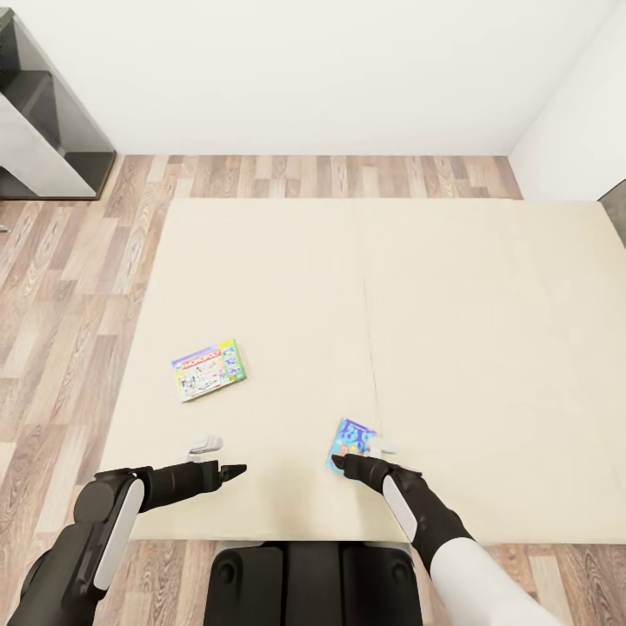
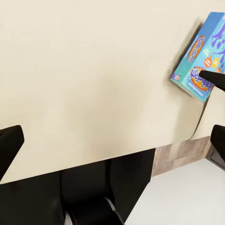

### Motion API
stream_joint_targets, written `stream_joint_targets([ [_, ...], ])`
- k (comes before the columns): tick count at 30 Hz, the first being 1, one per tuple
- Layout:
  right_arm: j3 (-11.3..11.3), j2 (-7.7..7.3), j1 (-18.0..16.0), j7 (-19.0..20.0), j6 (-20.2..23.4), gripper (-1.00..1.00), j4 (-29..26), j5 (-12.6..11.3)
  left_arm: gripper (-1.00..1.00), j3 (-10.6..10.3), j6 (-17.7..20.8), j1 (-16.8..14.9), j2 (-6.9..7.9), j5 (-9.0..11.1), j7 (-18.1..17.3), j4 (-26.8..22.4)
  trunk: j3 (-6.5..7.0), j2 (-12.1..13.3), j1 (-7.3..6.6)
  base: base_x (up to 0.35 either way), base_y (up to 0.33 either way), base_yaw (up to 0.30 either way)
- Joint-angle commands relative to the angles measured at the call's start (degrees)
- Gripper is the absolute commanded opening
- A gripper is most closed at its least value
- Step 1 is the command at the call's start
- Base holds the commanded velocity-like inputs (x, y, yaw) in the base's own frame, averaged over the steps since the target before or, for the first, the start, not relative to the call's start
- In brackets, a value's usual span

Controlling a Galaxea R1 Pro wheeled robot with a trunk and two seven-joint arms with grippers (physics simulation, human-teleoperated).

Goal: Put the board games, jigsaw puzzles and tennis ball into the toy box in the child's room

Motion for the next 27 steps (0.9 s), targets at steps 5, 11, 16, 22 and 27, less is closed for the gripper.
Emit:
stream_joint_targets([
  [5, 0.04, 0.04, 0.0, 0.0, 0.3, 1.0, -0.05, -0.22, 1.0, 0.06, 0.4, -0.03, 0.0, 0.25, -0.04, -0.03, -0.06, -0.09, 0.03, 0.0, 0.053, 0.0],
  [11, 0.04, 0.05, 0.0, 0.0, 0.3, 1.0, -0.03, -0.22, 1.0, 0.06, 0.4, -0.03, 0.0, 0.25, -0.02, -0.03, -0.06, -0.09, 0.03, 0.0, 0.009, 0.0],
  [16, 0.04, 0.06, 0.0, 0.0, 0.3, 1.0, -0.01, -0.22, 1.0, 0.06, 0.4, -0.03, 0.0, 0.25, -0.02, -0.03, -0.06, -0.09, 0.03, 0.0, 0.001, 0.0],
  [22, 0.04, 0.06, 0.0, 0.0, 0.3, 1.0, -0.01, -0.22, 1.0, 0.06, 0.4, -0.03, 0.0, 0.25, -0.02, -0.01, -0.06, -0.09, 0.03, 0.0, 0.0, 0.0],
  [27, 0.04, 0.06, 0.01, 0.0, 0.2, 1.0, -0.07, -0.22, 1.0, 0.06, 0.4, -0.03, 0.0, 0.25, -0.02, -0.04, -0.06, -0.09, 0.03, 0.0, 0.0, 0.0],
])
